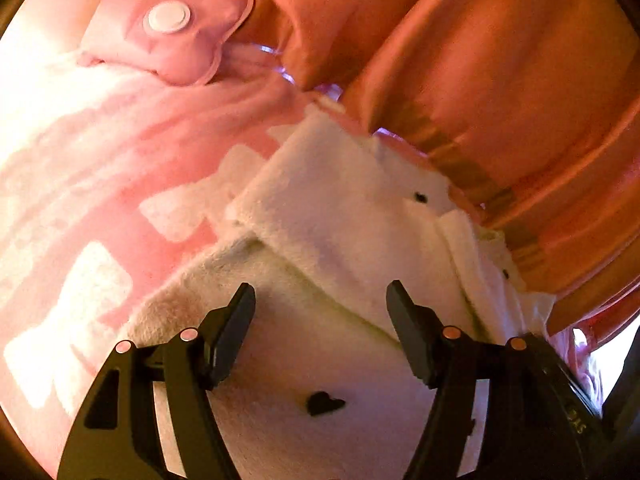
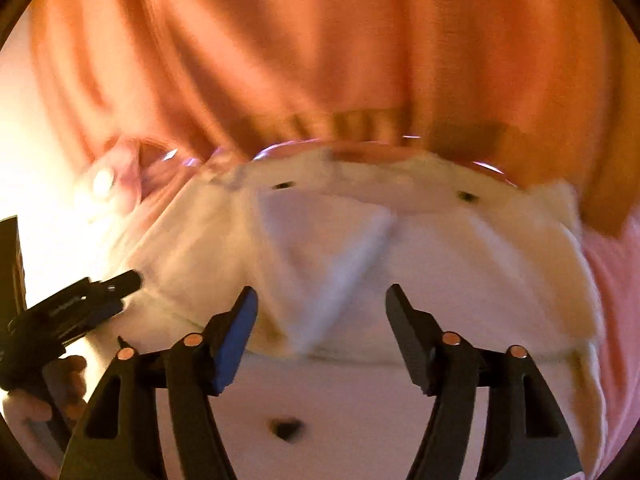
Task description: Fold small clothes
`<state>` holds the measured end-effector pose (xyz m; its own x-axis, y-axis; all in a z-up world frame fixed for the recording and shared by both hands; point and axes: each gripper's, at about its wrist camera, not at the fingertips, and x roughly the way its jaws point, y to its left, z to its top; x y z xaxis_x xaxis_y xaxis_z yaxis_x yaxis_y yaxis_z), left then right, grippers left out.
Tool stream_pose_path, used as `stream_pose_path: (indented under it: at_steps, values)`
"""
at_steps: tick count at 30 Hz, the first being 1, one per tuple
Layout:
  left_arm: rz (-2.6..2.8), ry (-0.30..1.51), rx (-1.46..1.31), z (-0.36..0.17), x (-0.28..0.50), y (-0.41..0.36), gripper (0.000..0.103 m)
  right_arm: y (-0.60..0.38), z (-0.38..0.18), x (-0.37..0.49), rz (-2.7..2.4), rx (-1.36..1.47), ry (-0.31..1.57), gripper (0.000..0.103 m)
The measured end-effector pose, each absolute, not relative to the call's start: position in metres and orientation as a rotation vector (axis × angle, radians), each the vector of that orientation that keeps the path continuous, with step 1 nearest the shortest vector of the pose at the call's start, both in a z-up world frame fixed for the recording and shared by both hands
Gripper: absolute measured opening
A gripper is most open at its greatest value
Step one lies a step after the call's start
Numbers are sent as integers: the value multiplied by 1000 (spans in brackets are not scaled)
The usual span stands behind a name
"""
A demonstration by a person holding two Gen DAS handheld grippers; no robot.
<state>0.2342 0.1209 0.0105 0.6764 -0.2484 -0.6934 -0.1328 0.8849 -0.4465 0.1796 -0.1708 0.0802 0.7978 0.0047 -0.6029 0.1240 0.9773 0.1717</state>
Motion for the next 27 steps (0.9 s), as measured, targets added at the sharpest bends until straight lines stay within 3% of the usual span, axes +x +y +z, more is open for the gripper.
stream_pose_path:
  at_steps: [2, 4, 5, 10, 12, 14, 16, 19, 21, 23, 27]
  values:
    - [-64, 847, -505, 7, 235, 123, 66, -154, 74, 209, -63, 144, 696, 63]
    - [-66, 848, -510, 7, 237, 123, 66, -148, 65, 232, -63, 116, 750, 19]
    - [-66, 848, -508, 5, 237, 123, 66, -150, 63, 241, -84, 106, 776, 8]
    - [-78, 841, -525, 3, 234, 125, 66, -223, 99, 182, -133, 384, 585, 8]
    - [-93, 838, -539, 5, 232, 123, 66, -276, 89, 140, -187, 572, 539, 11]
    - [-117, 840, -554, 7, 232, 118, 66, -306, 62, 124, -262, 642, 583, 18]
    - [-160, 827, -594, 9, 232, 113, 66, -324, 35, 118, -297, 693, 626, 18]
    - [-203, 816, -663, 9, 236, 112, 71, -342, 14, 118, -235, 837, 618, 32]
    - [-197, 815, -711, 4, 241, 115, 73, -349, 17, 118, -199, 893, 559, 51]
    - [-183, 821, -741, -1, 246, 119, 73, -349, 19, 117, -206, 911, 520, 60]
    - [-157, 795, -775, -1, 252, 128, 71, -355, 9, 130, -197, 945, 534, 60]
